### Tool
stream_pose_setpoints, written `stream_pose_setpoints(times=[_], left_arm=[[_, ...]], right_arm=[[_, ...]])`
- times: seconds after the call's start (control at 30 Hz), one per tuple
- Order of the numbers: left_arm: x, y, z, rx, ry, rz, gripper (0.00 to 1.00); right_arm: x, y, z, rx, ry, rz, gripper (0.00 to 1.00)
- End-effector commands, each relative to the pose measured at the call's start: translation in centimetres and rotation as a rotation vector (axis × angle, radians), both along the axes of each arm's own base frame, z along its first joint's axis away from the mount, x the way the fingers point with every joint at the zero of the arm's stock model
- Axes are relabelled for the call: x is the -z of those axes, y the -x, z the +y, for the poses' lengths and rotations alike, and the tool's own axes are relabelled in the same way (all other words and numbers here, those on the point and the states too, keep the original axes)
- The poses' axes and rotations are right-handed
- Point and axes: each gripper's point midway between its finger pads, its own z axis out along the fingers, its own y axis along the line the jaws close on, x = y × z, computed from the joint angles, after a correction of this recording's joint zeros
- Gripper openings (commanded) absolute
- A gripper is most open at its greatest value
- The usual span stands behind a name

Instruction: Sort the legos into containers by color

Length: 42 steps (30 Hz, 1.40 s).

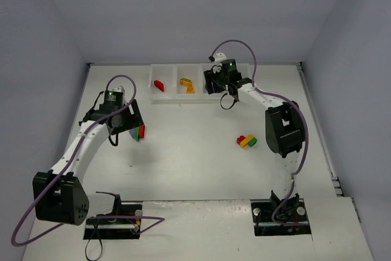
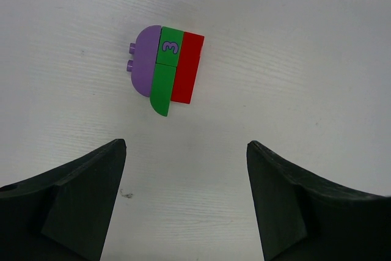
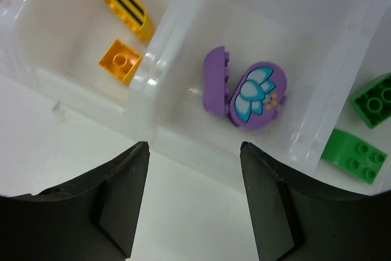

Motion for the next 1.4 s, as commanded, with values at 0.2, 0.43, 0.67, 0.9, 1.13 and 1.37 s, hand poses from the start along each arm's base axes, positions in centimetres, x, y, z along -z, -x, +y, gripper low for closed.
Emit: stream_pose_setpoints(times=[0.2,0.43,0.67,0.9,1.13,1.37], left_arm=[[-0.1,-2.1,0.6,0.139,-0.081,-0.015,0.73],[0.0,-2.8,0.6,0.106,-0.07,-0.017,0.72],[-1.5,-2.7,1.4,0.018,-0.055,-0.11,0.72],[2.0,-4.9,1.2,0.027,-0.066,-0.004,0.71],[4.7,-7.0,0.6,0.001,-0.035,0.05,0.71],[6.3,-7.1,-1.3,0.0,-0.015,0.06,0.63]], right_arm=[[-9.1,8.1,4.5,-0.196,-0.032,-0.171,0.58],[-6.8,16.0,10.8,-0.524,-0.023,-0.14,0.61],[-5.7,18.6,15.2,-0.706,-0.018,-0.133,0.71],[-5.9,19.0,14.9,-0.694,-0.015,-0.131,0.7],[-5.2,20.6,13.1,-0.679,-0.003,-0.107,0.7],[-4.0,22.5,10.8,-0.651,0.019,-0.083,0.71]])
